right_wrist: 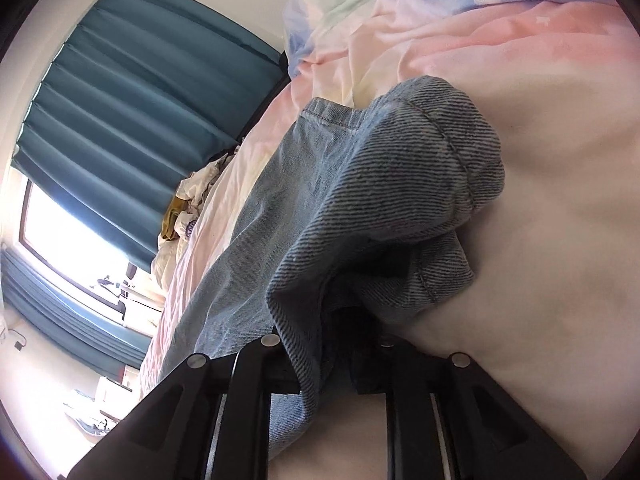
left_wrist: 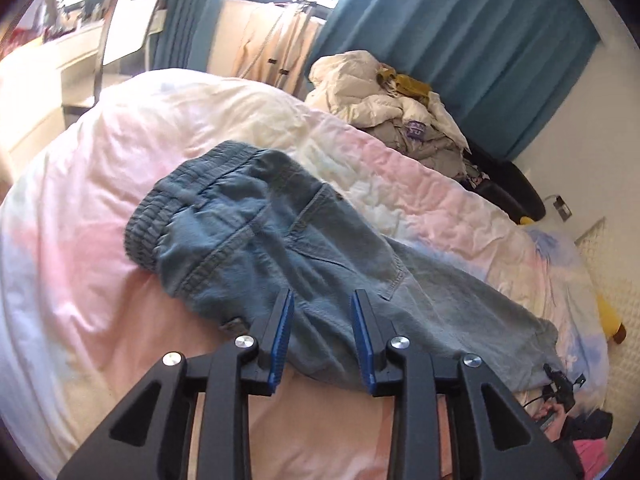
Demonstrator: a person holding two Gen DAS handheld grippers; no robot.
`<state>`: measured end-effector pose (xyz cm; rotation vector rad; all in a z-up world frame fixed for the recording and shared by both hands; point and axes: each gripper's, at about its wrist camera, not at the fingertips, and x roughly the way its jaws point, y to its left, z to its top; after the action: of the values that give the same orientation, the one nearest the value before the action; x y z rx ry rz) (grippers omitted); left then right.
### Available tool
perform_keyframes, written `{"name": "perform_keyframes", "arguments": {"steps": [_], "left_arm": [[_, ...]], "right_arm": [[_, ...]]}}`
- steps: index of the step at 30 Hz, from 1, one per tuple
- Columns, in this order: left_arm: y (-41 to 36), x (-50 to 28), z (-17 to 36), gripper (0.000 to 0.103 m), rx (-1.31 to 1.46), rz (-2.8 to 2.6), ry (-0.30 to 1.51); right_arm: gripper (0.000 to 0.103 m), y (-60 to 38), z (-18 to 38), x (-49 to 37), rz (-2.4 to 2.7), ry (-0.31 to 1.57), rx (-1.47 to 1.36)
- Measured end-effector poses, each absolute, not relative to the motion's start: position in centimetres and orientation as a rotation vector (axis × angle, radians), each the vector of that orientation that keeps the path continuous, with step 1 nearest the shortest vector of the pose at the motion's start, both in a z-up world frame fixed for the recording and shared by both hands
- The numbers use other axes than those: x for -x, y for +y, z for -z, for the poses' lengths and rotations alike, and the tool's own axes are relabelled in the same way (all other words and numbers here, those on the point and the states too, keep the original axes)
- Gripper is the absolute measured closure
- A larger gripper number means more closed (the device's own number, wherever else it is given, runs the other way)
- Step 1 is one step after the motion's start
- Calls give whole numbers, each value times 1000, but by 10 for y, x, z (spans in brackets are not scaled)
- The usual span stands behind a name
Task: Fold clothes
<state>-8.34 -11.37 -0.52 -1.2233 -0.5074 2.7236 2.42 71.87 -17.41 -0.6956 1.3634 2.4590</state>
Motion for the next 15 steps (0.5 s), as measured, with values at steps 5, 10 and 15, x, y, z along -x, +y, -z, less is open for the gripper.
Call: {"name": "perform_keyframes", "arguments": {"steps": [5,10,15], "left_arm": [[-37,118,25,73,1233,-2611,-323],[21,141,62,73,1273,-2566,-73],[34,143,105,73,1368,-2522,-14]], "right_arm": [[78,720,171,-16,-2511,1360,663],[78,717,176,-9,-2529,1332,664],[80,714,180,-12,-2555,1312,620]]}}
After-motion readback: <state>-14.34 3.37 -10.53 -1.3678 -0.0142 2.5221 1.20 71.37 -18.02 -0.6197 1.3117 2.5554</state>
